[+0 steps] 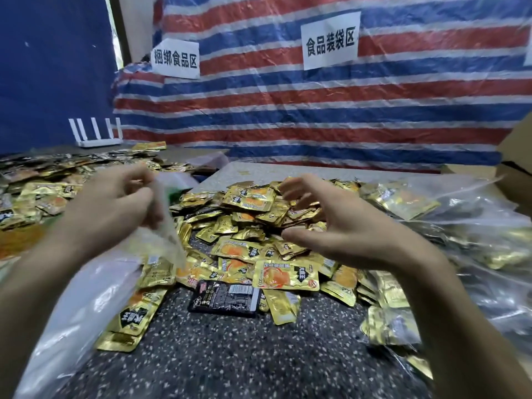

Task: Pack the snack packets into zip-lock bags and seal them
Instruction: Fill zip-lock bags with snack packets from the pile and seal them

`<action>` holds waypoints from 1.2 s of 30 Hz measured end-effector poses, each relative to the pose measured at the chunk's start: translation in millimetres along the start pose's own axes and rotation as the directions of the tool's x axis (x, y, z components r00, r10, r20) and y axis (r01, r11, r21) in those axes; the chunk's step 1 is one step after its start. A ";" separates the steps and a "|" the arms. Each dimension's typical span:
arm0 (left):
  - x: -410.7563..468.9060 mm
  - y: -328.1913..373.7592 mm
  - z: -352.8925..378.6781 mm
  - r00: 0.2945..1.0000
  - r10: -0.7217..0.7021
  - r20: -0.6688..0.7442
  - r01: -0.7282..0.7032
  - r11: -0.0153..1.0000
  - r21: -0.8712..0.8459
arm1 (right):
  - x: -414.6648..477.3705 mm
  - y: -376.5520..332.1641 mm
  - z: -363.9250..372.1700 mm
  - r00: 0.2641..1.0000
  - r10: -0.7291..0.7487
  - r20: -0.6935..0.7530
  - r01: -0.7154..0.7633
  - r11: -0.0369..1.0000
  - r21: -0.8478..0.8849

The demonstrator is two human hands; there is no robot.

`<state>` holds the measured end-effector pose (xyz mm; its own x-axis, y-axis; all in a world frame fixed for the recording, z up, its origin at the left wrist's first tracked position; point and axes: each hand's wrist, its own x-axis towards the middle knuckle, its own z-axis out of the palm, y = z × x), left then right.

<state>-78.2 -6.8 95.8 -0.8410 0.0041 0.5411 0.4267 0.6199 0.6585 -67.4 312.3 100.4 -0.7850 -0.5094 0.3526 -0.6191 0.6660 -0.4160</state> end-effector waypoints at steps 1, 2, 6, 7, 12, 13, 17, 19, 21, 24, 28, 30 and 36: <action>0.8 20.7 13.5 0.997 0.024 0.070 -0.021 0.999 -0.041 | 0.0 -0.3 -1.9 1.000 -0.010 -0.026 0.010 1.000 0.003; 2.5 39.8 26.4 0.986 0.051 0.157 -0.037 0.995 -0.090 | -0.3 -1.0 -4.3 0.999 -0.011 -0.036 0.012 1.000 0.021; 11.1 72.6 63.0 0.892 0.108 0.438 0.036 0.951 -0.308 | -5.5 -1.2 -16.3 1.000 0.014 -0.024 -0.010 0.986 0.164; 14.6 78.3 70.0 0.861 0.124 0.494 0.060 0.939 -0.339 | -6.9 0.5 -20.1 0.999 0.022 -0.027 -0.017 0.982 0.190; 26.0 74.1 96.3 0.732 0.311 0.606 0.107 0.826 -0.554 | -12.6 7.8 -29.3 0.994 0.071 0.082 -0.090 0.962 0.258; 27.7 70.7 101.7 0.715 0.331 0.615 0.128 0.804 -0.581 | -13.0 8.9 -30.3 0.991 0.082 0.109 -0.110 0.953 0.282; 37.4 60.0 113.4 0.764 0.254 0.593 0.206 0.775 -0.597 | -14.4 13.2 -35.0 0.972 0.146 0.183 -0.201 0.920 0.336; 41.2 56.2 114.3 0.808 0.184 0.559 0.122 0.877 -0.465 | -14.3 11.5 -38.1 0.976 0.152 0.157 -0.204 0.887 0.415; 40.2 56.4 113.4 0.905 0.140 0.401 -0.058 0.976 -0.208 | -13.6 9.1 -40.0 0.978 0.187 0.092 -0.208 0.844 0.494; 29.5 74.6 107.4 0.956 0.233 0.181 -0.201 0.963 -0.181 | -11.1 5.3 -38.4 0.955 0.297 0.005 -0.241 0.766 0.595; 14.3 93.3 109.2 0.830 0.285 0.480 -0.143 0.940 -0.311 | -6.8 -0.8 -30.9 0.944 0.328 -0.036 -0.236 0.747 0.622; 14.4 93.0 113.4 0.799 0.303 0.519 -0.103 0.920 -0.378 | -6.5 -2.0 -30.1 0.952 0.304 -0.023 -0.226 0.754 0.617; 20.7 83.2 116.8 0.801 0.192 0.568 0.128 0.871 -0.475 | -7.5 0.4 -37.3 0.950 0.312 0.009 -0.243 0.719 0.651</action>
<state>-98.9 136.5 100.7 -0.7805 0.5674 0.2625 0.4217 0.1679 0.8910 -60.9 336.7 128.8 -0.9393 -0.2809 0.1972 -0.2695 0.2478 -0.9306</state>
